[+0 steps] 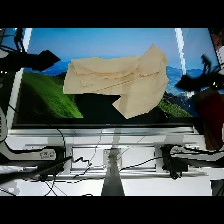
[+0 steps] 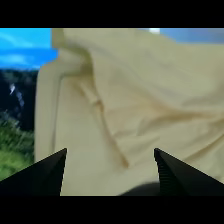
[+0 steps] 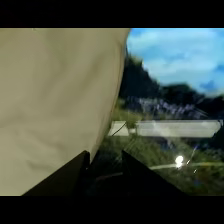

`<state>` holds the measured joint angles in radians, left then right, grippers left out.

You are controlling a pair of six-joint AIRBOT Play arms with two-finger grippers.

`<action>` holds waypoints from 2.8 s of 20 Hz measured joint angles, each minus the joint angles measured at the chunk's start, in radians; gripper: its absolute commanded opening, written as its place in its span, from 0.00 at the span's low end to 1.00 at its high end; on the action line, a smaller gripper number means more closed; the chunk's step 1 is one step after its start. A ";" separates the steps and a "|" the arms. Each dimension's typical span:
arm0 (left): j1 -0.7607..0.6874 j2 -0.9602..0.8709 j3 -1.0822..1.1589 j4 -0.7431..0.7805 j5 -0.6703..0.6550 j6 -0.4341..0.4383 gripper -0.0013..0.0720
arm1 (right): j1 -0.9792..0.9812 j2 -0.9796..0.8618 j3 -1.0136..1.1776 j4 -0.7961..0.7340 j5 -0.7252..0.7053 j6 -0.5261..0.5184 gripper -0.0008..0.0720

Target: Fold the clothes and pants, and hang the long-sleeved shirts on hangers.

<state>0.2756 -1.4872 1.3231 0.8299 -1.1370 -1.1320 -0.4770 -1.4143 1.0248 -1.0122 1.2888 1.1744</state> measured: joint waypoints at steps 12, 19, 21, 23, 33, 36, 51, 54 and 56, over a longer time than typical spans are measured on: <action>0.029 -0.009 -0.004 0.105 -0.105 0.010 0.86 | 0.107 0.002 -0.343 0.314 -0.177 -0.062 0.24; 0.041 -0.101 -0.012 0.171 -0.176 -0.013 0.85 | 0.132 0.003 -0.356 0.437 -0.286 -0.129 0.03; 0.042 -0.144 -0.014 0.182 -0.201 0.018 0.85 | 0.133 0.003 -0.357 0.445 -0.286 -0.137 0.03; 0.042 -0.186 -0.014 0.187 -0.216 0.060 0.85 | 0.134 0.003 -0.357 0.452 -0.283 -0.142 0.03; -0.026 -0.321 -0.014 0.113 -0.242 0.197 0.46 | 0.134 0.003 -0.357 0.460 -0.281 -0.147 0.03; -0.065 -0.341 -0.015 0.127 -0.229 0.214 0.04 | 0.134 0.004 -0.350 0.459 -0.280 -0.147 0.03; 0.086 0.270 0.148 -0.687 -0.252 0.304 0.04 | 0.134 0.576 0.249 0.337 -0.196 -0.148 0.03; 0.150 0.461 0.154 -0.751 -0.211 0.307 0.04 | 0.134 0.708 0.369 0.260 -0.221 -0.145 0.03; 0.192 0.569 0.155 -0.760 -0.180 0.310 0.04 | 0.134 0.780 0.424 0.207 -0.244 -0.142 0.03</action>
<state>0.4679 -0.9180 1.4784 0.0704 -1.3167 -0.8223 -0.3428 -0.6342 1.4490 -0.8051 1.0451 1.0328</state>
